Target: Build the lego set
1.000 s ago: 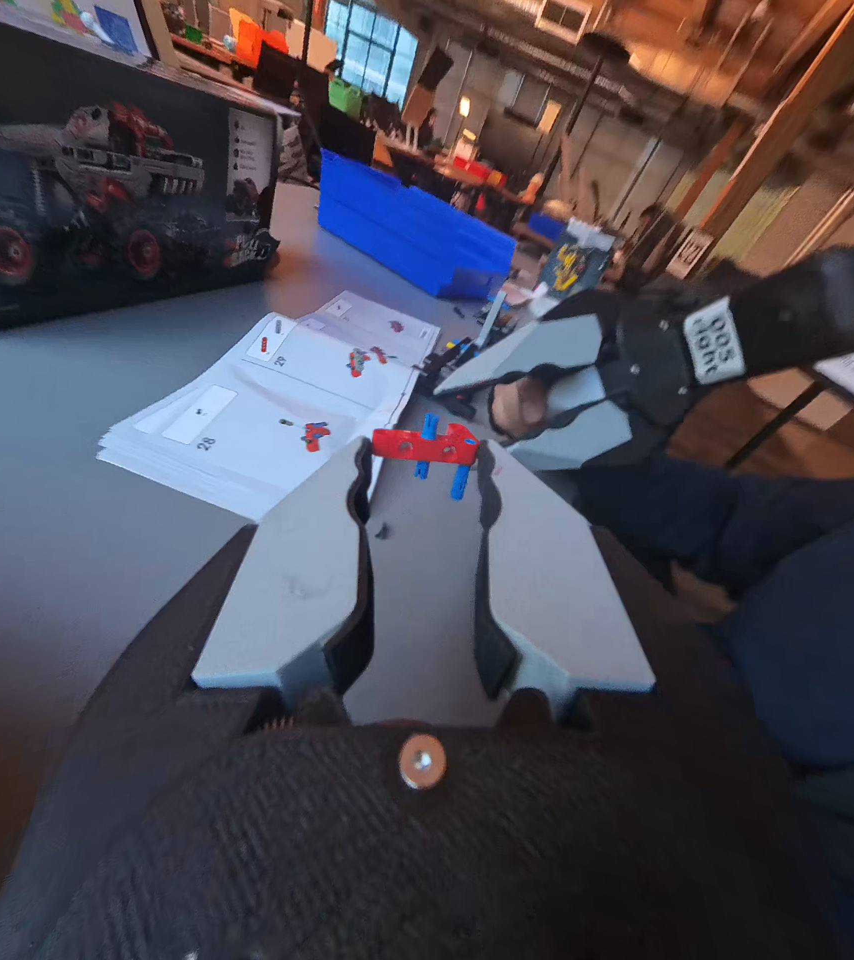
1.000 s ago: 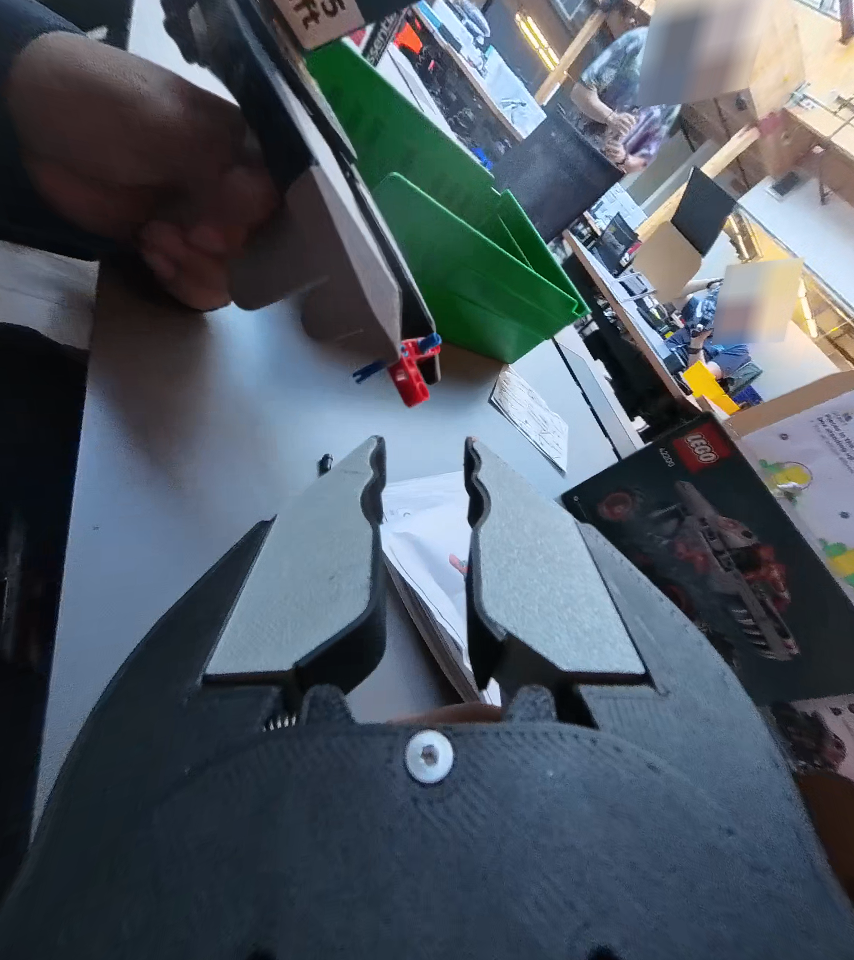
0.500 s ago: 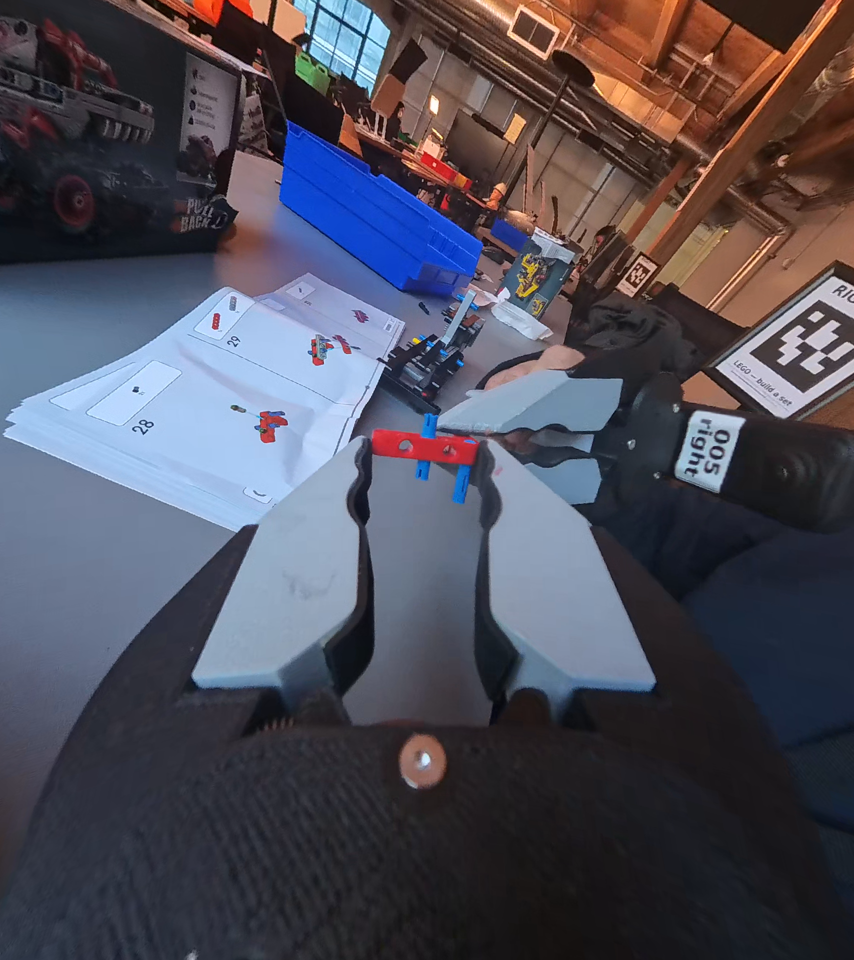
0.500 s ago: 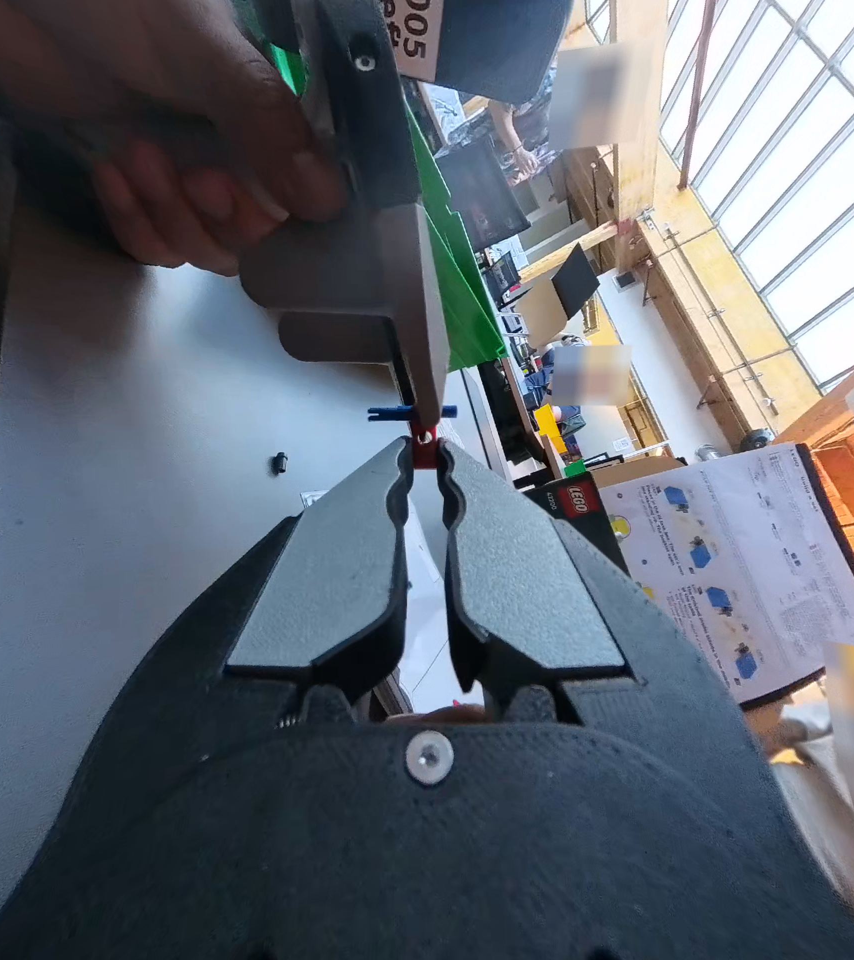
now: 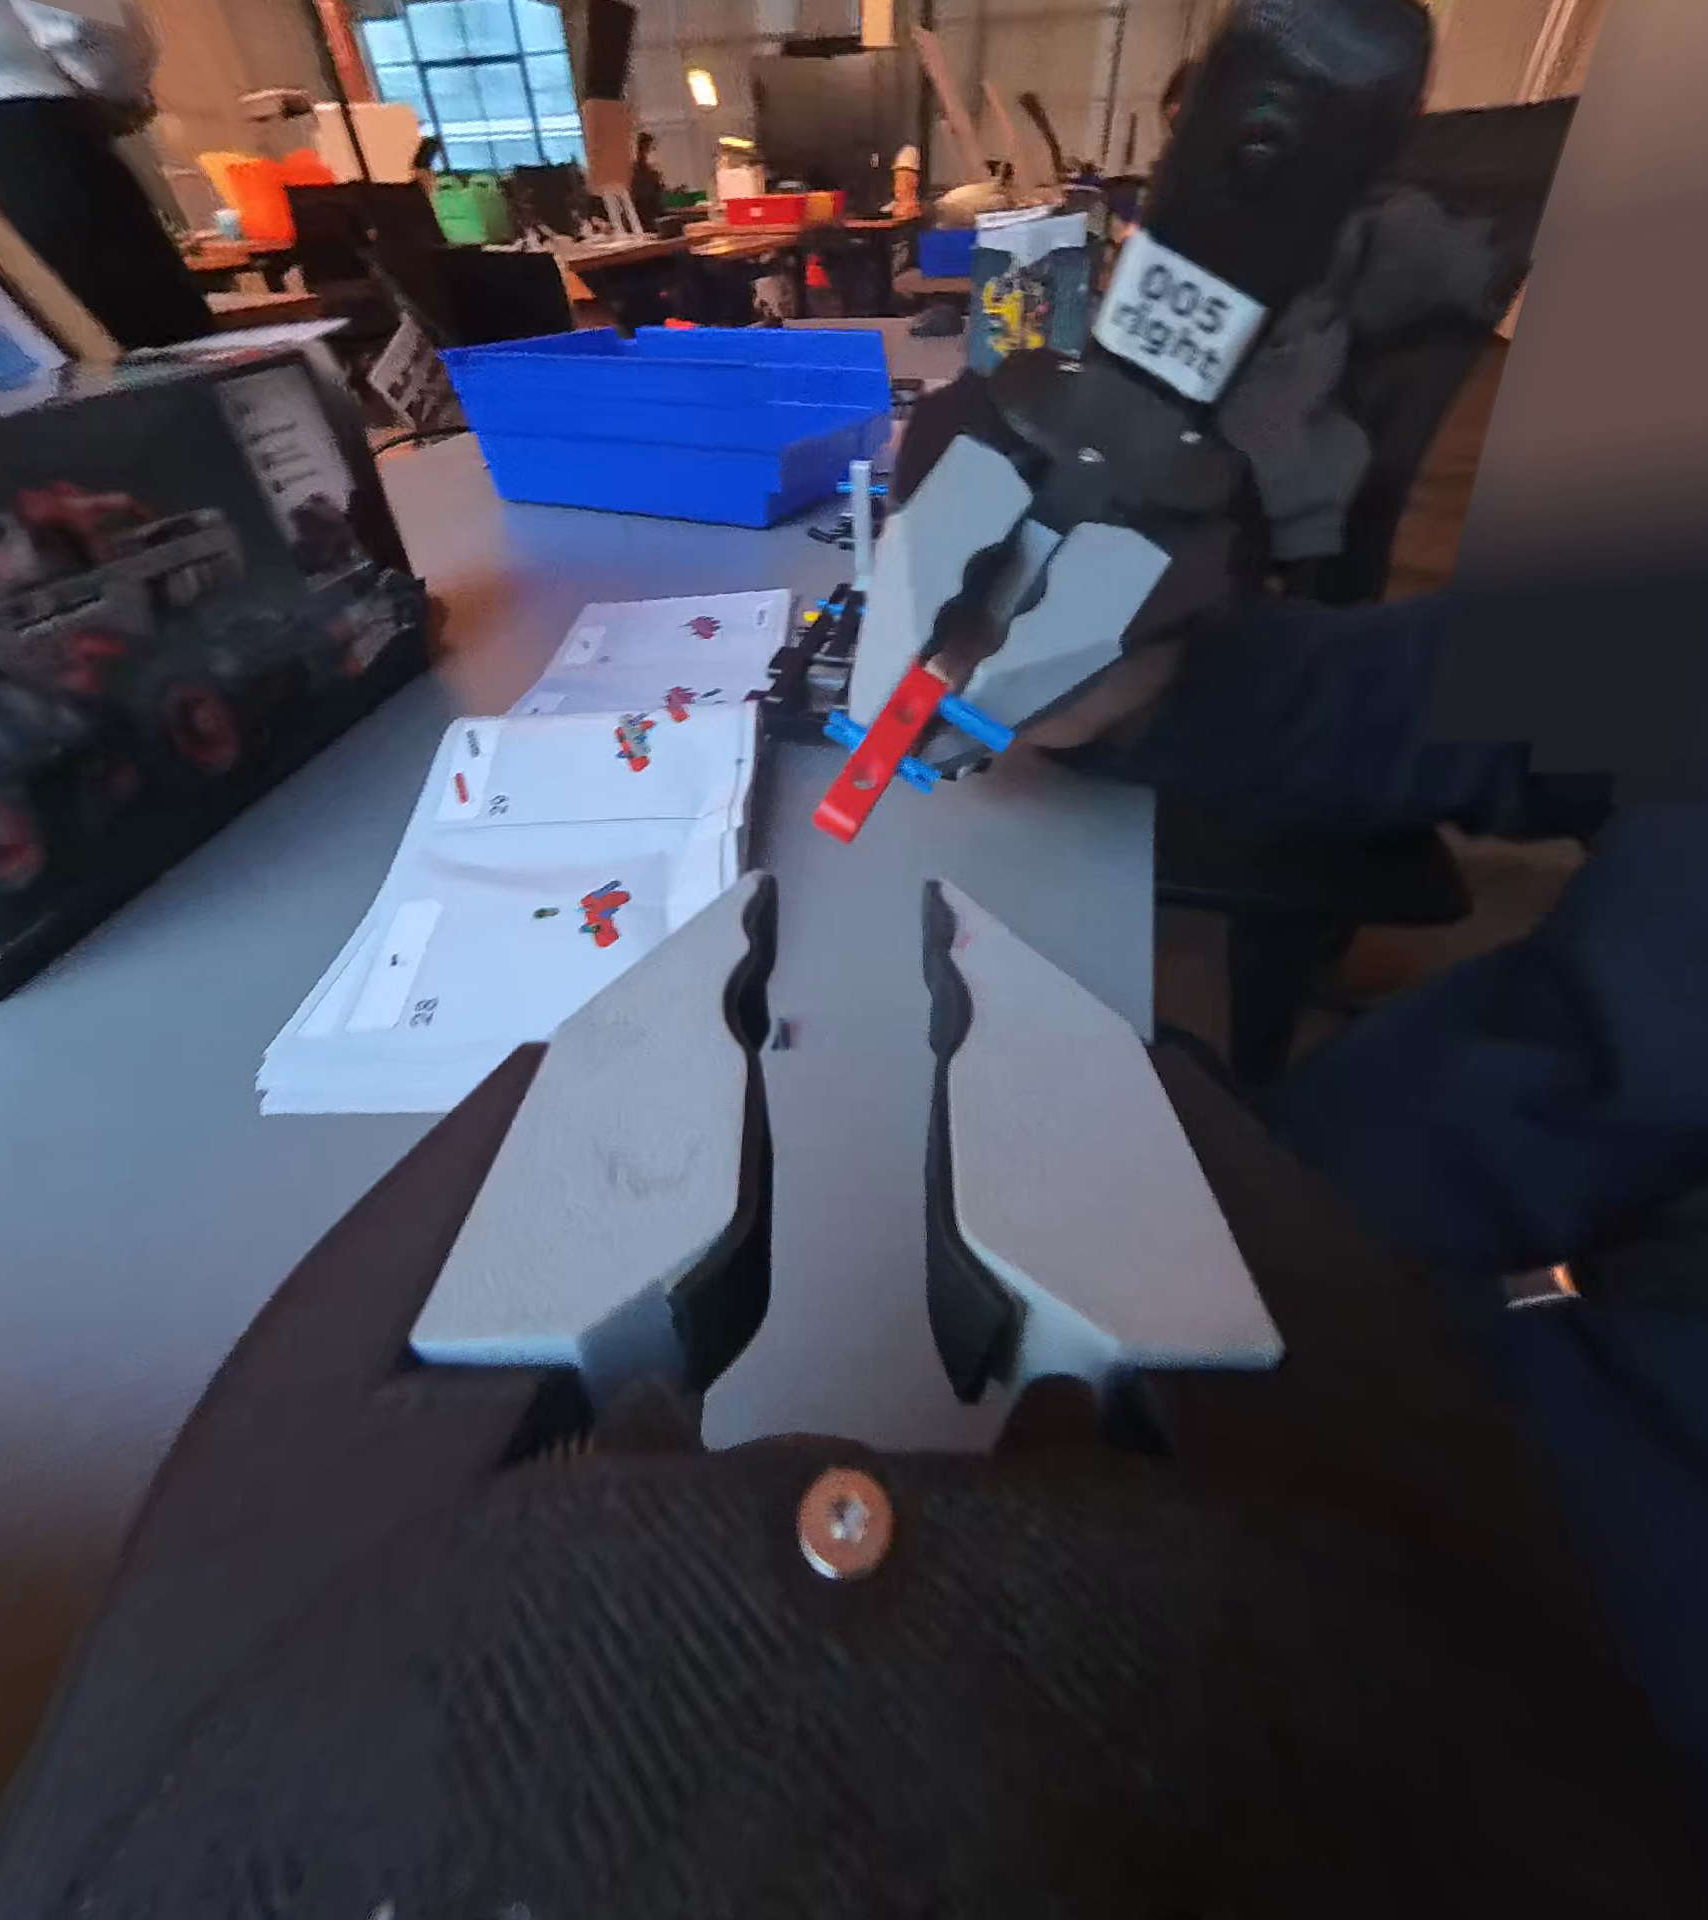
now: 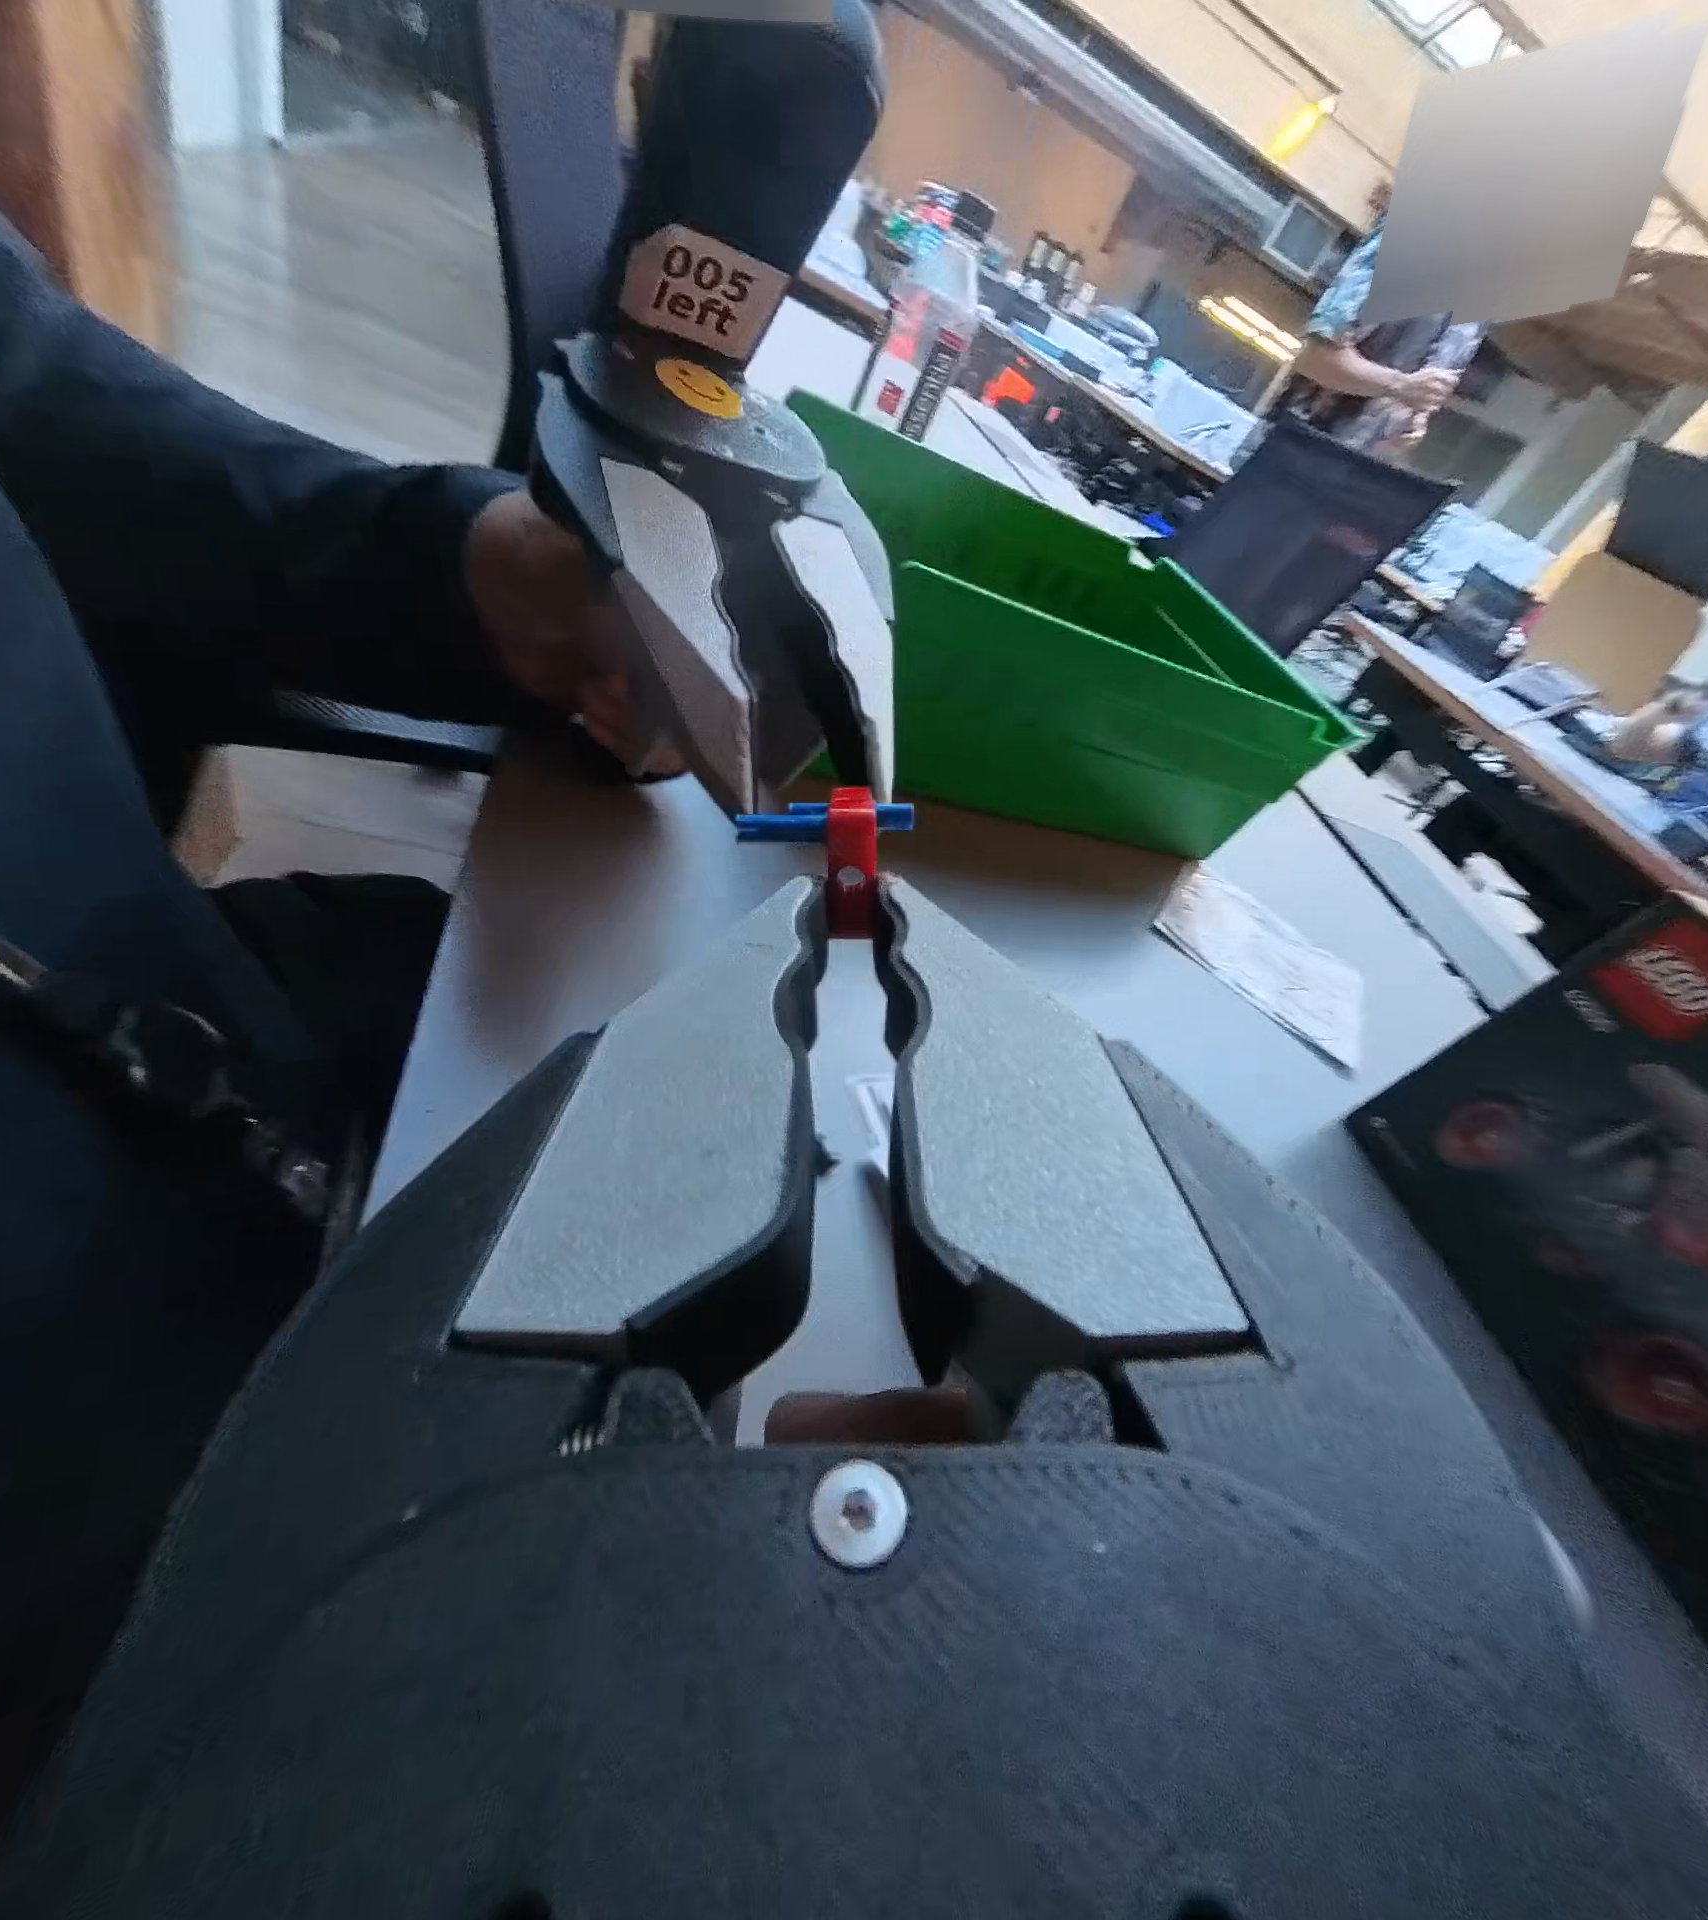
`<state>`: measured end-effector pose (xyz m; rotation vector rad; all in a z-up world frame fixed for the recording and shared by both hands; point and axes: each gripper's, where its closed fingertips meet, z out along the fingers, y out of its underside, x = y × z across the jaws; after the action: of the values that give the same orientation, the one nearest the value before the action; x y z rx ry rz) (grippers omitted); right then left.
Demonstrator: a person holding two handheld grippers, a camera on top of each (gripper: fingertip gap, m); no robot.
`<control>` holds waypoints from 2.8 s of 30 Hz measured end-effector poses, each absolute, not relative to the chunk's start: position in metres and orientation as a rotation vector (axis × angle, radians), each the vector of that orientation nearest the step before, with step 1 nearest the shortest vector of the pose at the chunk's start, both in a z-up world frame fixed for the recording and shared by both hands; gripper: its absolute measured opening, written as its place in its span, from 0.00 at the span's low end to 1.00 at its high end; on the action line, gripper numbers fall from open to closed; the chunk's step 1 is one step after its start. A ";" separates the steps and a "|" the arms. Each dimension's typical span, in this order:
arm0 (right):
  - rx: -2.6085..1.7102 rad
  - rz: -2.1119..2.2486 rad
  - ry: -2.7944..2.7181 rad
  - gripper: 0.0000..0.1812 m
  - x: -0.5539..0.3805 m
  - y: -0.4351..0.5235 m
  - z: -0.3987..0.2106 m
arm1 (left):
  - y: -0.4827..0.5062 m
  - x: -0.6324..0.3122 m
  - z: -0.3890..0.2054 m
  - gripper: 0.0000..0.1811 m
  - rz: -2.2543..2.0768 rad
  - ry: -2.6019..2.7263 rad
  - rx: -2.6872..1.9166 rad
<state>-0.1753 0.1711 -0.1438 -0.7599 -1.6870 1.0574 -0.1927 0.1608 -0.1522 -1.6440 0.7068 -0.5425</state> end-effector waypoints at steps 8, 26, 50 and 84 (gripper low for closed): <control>-0.744 1.156 -1.786 0.03 -0.172 0.153 -0.153 | 0.148 -0.183 -0.147 0.05 -0.553 0.771 -1.558; -0.714 1.199 -1.781 0.03 -0.171 0.145 -0.149 | 0.143 -0.175 -0.152 0.03 -0.534 0.846 -1.553; -0.738 1.204 -1.823 0.03 -0.171 0.142 -0.156 | 0.135 -0.169 -0.149 0.03 -0.572 0.888 -1.507; -0.853 1.319 -1.829 0.03 -0.172 0.142 -0.155 | 0.139 -0.173 -0.149 0.03 -0.537 0.864 -1.517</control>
<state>-0.1715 0.1416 -0.1549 -0.8531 -1.8285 1.3187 -0.1730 0.1393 -0.1494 -1.5166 0.8641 -0.5370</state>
